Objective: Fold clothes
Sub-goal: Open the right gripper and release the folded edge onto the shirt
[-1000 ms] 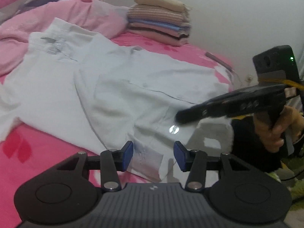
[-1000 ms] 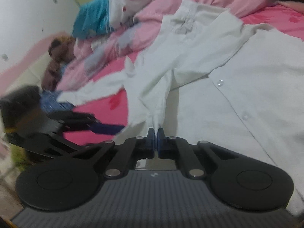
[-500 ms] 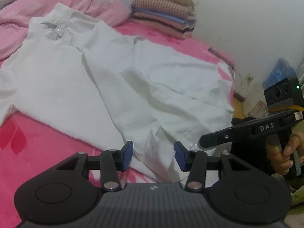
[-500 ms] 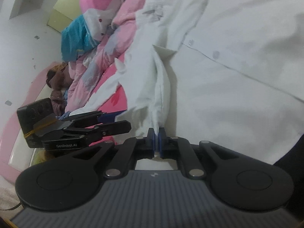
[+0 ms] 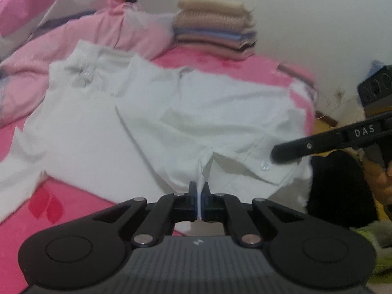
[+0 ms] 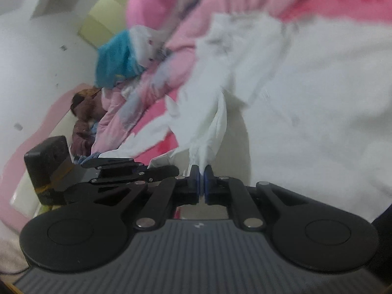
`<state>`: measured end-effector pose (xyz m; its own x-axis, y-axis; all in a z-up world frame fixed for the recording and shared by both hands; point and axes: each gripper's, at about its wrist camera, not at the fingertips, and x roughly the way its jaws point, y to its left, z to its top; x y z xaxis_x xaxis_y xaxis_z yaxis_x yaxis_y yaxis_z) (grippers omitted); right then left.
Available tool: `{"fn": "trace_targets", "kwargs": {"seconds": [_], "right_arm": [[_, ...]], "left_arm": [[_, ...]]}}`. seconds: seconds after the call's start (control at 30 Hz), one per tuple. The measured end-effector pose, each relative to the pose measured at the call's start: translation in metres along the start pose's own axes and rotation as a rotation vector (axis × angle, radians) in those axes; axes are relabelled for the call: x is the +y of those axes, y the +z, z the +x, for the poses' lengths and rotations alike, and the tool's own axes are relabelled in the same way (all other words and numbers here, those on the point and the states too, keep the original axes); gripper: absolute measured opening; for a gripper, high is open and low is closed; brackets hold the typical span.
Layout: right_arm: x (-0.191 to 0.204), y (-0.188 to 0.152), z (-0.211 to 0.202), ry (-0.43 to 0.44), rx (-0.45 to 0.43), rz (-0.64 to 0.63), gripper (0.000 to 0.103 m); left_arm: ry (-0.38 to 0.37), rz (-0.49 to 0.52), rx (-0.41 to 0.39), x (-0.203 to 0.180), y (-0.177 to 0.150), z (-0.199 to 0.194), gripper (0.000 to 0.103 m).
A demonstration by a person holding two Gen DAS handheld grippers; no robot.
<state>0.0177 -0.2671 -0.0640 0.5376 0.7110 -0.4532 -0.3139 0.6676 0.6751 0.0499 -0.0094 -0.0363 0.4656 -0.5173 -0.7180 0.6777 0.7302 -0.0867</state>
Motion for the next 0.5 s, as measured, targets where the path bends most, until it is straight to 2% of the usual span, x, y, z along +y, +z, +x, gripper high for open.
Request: {"fn": "trace_targets", "kwargs": {"seconds": [0.1, 0.17, 0.2, 0.23, 0.3, 0.37, 0.5], "right_arm": [[0.006, 0.001, -0.004, -0.026, 0.057, -0.052, 0.005], [0.001, -0.004, 0.005, -0.070, 0.138, -0.066, 0.007], [-0.003, -0.005, 0.009, -0.096, 0.172, -0.064, 0.008], [-0.007, -0.004, 0.011, -0.119, 0.193, -0.056, 0.013], [-0.015, 0.001, 0.010, -0.145, 0.212, -0.033, 0.017], [-0.022, 0.019, -0.002, -0.124, 0.168, -0.005, 0.026], [-0.038, 0.076, -0.015, -0.107, 0.064, 0.039, 0.029]], "left_arm": [[-0.062, 0.041, 0.073, -0.008, -0.004, 0.011, 0.009], [-0.084, 0.074, 0.146, -0.013, -0.011, 0.027, 0.026], [-0.087, 0.087, 0.175, -0.015, -0.014, 0.034, 0.028], [-0.091, 0.094, 0.184, -0.014, -0.016, 0.037, 0.028], [-0.104, 0.092, 0.164, -0.009, -0.015, 0.032, 0.033], [-0.117, 0.073, 0.111, 0.001, -0.013, 0.020, 0.047], [-0.111, 0.020, 0.004, 0.026, -0.004, 0.002, 0.048]]}}
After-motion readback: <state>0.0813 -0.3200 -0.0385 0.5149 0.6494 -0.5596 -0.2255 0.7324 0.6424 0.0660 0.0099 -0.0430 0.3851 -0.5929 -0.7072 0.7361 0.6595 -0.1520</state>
